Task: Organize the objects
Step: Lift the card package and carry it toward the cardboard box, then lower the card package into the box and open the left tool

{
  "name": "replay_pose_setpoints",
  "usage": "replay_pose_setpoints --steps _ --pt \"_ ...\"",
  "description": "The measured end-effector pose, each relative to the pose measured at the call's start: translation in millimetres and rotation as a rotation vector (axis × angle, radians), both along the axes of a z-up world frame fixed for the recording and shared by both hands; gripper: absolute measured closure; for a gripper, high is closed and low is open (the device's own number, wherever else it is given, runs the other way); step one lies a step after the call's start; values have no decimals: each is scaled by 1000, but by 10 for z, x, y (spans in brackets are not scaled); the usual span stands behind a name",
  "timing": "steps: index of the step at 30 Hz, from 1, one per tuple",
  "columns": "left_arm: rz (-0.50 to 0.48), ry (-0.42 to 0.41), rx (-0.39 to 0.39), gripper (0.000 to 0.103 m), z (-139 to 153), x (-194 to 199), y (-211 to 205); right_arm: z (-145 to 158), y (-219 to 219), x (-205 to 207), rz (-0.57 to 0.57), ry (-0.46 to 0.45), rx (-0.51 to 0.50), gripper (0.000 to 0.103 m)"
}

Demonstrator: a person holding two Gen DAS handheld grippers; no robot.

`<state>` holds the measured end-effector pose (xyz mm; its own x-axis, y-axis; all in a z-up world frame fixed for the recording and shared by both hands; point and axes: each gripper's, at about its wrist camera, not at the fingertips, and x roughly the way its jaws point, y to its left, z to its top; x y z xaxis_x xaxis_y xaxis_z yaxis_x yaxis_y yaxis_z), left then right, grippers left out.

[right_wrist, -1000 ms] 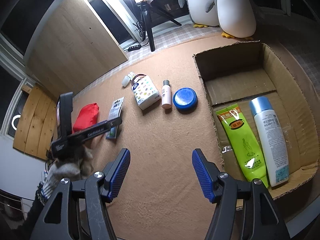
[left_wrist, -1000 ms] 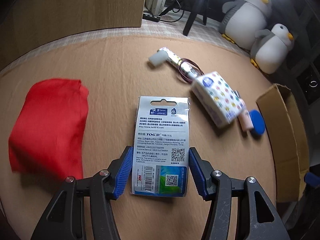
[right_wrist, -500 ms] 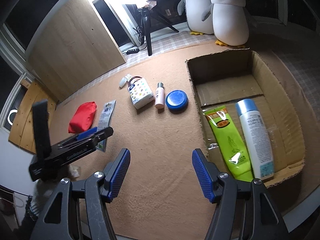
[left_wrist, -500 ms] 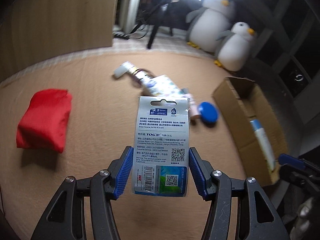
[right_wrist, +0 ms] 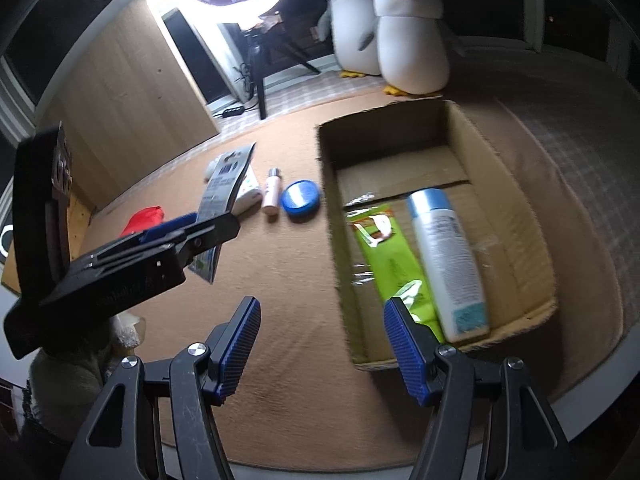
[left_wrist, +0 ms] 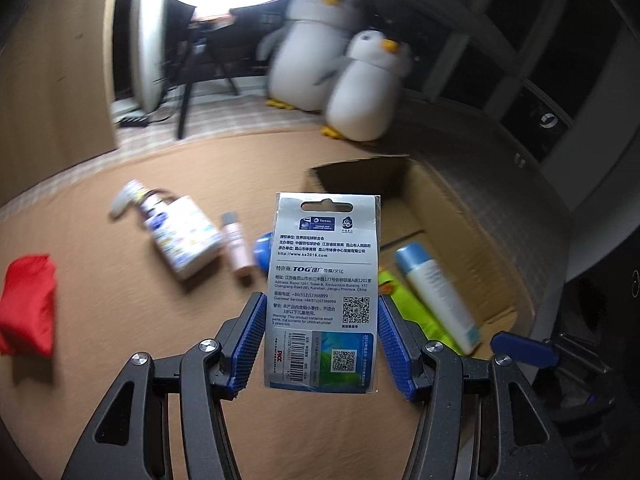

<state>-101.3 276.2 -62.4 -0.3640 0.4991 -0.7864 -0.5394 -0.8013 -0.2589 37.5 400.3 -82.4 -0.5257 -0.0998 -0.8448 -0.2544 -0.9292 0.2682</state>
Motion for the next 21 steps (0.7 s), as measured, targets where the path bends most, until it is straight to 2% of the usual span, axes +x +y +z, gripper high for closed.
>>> replay_pose_setpoints --steps 5,10,21 --pt "-70 6 -6 44 -6 87 456 -1 152 144 -39 -8 46 42" --pt "-124 2 -15 44 -65 144 850 -32 322 299 -82 -18 46 42" --pt "-185 -30 -33 44 -224 185 1278 -103 543 438 -148 -38 35 42"
